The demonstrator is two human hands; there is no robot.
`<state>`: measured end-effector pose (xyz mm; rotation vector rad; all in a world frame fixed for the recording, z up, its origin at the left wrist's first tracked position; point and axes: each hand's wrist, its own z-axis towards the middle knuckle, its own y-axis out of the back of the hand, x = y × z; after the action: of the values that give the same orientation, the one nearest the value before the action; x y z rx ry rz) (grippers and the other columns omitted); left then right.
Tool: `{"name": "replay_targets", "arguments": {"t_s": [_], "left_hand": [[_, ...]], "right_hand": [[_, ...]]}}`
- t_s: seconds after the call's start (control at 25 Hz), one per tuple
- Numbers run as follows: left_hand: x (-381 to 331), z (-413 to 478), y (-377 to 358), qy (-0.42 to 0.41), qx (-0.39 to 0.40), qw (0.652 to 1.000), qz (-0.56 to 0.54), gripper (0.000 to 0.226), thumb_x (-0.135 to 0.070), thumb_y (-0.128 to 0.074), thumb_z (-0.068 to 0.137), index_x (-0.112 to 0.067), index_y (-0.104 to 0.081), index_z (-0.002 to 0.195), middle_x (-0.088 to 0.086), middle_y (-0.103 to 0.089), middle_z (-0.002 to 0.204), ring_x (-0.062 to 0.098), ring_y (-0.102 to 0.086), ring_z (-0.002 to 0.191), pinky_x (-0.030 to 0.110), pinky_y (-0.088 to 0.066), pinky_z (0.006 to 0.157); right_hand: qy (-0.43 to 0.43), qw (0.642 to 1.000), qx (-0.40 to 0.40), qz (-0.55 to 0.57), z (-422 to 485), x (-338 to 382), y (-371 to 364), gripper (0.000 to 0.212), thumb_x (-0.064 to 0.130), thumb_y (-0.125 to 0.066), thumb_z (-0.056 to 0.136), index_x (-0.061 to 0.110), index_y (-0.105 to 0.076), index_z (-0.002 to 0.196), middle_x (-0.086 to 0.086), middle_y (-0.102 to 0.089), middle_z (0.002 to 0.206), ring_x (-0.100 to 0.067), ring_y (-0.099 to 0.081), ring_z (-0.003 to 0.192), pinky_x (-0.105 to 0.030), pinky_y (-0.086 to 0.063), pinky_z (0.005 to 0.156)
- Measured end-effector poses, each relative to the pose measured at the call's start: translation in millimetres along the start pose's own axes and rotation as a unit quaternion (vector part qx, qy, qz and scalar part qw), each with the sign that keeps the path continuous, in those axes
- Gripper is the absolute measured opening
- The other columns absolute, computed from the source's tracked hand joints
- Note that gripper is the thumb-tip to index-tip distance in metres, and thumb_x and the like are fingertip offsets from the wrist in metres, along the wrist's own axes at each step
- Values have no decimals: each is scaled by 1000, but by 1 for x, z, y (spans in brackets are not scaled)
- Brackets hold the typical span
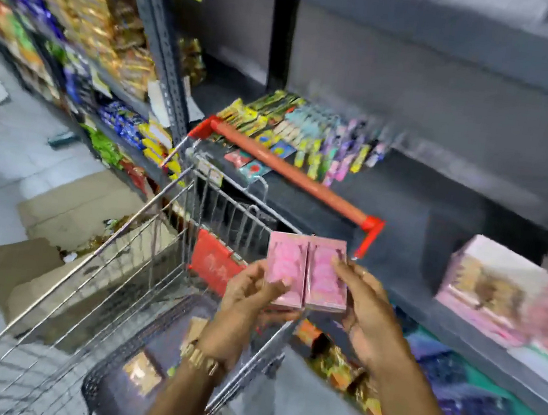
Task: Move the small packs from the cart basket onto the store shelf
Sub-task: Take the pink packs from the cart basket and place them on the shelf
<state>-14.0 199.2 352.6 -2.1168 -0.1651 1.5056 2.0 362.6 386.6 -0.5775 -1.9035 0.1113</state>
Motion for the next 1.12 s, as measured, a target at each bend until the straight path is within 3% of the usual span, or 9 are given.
{"name": "replay_targets", "arguments": {"t_s": [0.16,0.32,0.4,0.52,0.64,0.8,0.92,1.0,1.12], "left_hand": [[14,28,-72,44,106,993,7,33,5,-65,78,-1,-63,111,13,-72,92,20,-69,74,27,-60,67],[37,63,-145,81,153,981,88,17,7,-65,80,-8,-65,90,1,-72,71,11,-68,65,25,-60,66],[50,79,-179,86,170,973,127,29,12,-62,82,-7,-59,104,5,-68,83,16,-67,73,25,-61,64],[73,101,-210,85,187,964,167,64,15,-63,80,-15,-43,134,7,-57,111,24,-57,95,26,-61,62],[87,125,-221,29,218,932,288,84,3,-75,68,-12,-38,142,6,-56,120,18,-54,102,34,-55,86],[85,135,-230,-20,257,840,478,87,-8,-70,66,-20,-34,145,5,-64,114,16,-56,95,32,-48,93],[86,129,-237,-144,200,694,677,65,-5,-52,82,-30,-39,140,12,-52,123,33,-58,105,41,-49,93],[84,120,-242,-202,170,597,757,51,-5,-44,86,-28,-46,132,11,-40,125,35,-52,109,46,-51,83],[86,120,-241,-224,148,541,797,34,-13,-41,92,-26,-56,119,7,-41,127,29,-43,117,40,-53,76]], "right_hand": [[95,990,-103,25,-17,25,59,14,5,-56,85,13,-66,91,2,-74,73,-17,-65,70,-26,-57,62],[130,977,-166,7,-32,51,117,30,-11,-54,78,15,-66,86,4,-73,68,-13,-66,64,-22,-56,59],[147,959,-239,-32,-27,53,144,30,-10,-57,77,18,-64,83,-4,-71,80,-18,-62,72,-28,-55,66],[185,909,-312,-205,-12,54,177,30,-3,-59,78,19,-65,96,-8,-67,97,-21,-60,87,-32,-51,83],[203,811,-376,-399,-2,58,193,37,-1,-57,80,9,-63,115,-13,-65,118,-30,-61,107,-29,-47,90],[56,713,-350,-605,-6,68,191,30,6,-43,91,9,-57,117,-16,-61,124,-34,-62,108,-41,-49,90],[19,630,-344,-696,-5,75,181,31,3,-37,93,9,-59,115,-12,-60,124,-33,-63,108,-40,-51,86],[16,604,-337,-722,-3,75,178,31,3,-39,93,8,-60,115,-11,-60,126,-31,-64,107,-36,-50,83],[-6,593,-313,-742,2,73,182,31,5,-40,94,9,-59,118,-10,-52,134,-28,-64,106,-33,-48,78]]}}
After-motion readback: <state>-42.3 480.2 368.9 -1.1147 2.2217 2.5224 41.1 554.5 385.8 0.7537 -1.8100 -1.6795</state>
